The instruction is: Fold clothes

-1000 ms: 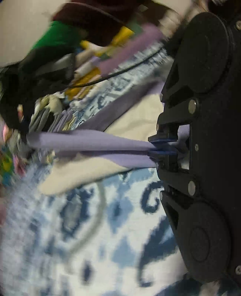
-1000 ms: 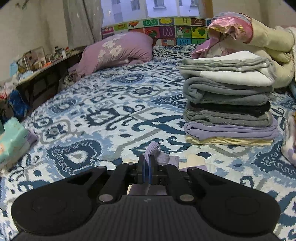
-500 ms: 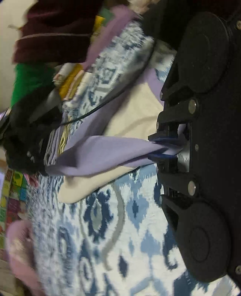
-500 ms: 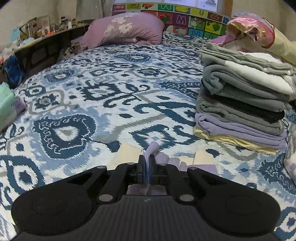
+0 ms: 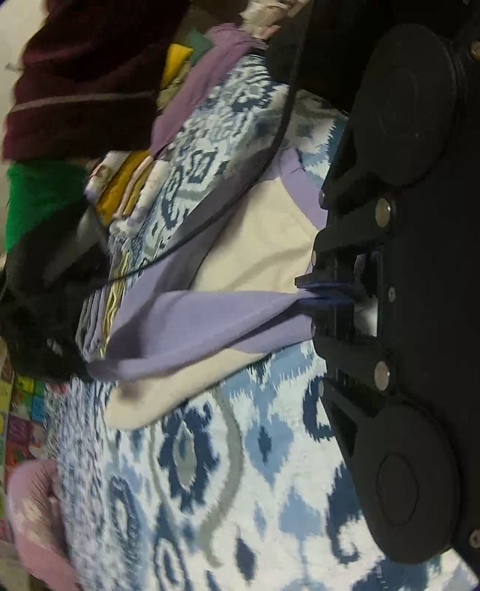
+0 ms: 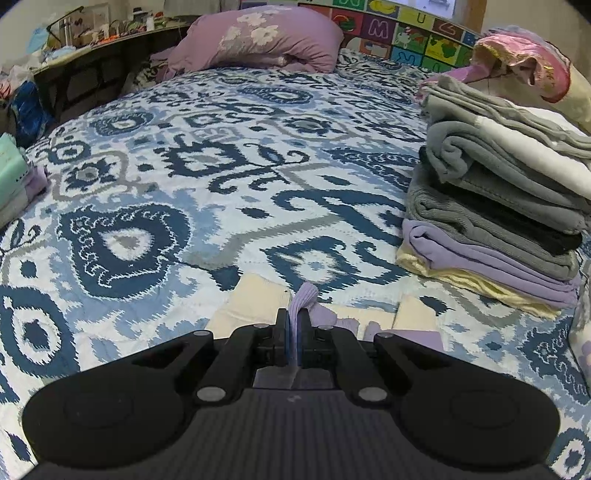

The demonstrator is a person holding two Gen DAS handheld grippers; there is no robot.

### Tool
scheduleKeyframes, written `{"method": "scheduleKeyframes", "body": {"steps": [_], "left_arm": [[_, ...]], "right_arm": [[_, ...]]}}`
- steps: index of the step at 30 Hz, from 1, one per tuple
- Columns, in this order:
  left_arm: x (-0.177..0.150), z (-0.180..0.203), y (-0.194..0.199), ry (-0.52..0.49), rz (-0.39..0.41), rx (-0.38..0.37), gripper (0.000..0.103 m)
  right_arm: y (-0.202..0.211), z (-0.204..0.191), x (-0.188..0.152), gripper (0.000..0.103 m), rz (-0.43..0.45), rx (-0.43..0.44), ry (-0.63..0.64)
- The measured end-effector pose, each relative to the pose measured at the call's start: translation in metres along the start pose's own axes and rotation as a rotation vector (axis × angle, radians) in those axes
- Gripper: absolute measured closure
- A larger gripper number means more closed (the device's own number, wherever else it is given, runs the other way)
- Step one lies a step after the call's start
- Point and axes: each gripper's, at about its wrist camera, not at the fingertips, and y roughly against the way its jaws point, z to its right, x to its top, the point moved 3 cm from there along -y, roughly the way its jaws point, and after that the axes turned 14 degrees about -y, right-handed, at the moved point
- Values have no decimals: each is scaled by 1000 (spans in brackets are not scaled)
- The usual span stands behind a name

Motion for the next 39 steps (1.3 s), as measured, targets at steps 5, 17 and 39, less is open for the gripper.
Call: {"method": "scheduleKeyframes", "body": {"steps": [5, 17, 39], "left_arm": [[0, -5, -5, 4, -12, -3, 100], [-4, -25, -3, 190, -11, -61, 100], [-6, -38, -9, 311, -7, -112, 100]], "right_arm": [[-17, -11, 4, 84, -63, 32, 22], [12, 65, 22, 59, 65, 171, -190], [-11, 66, -8, 94, 54, 415, -147]]}}
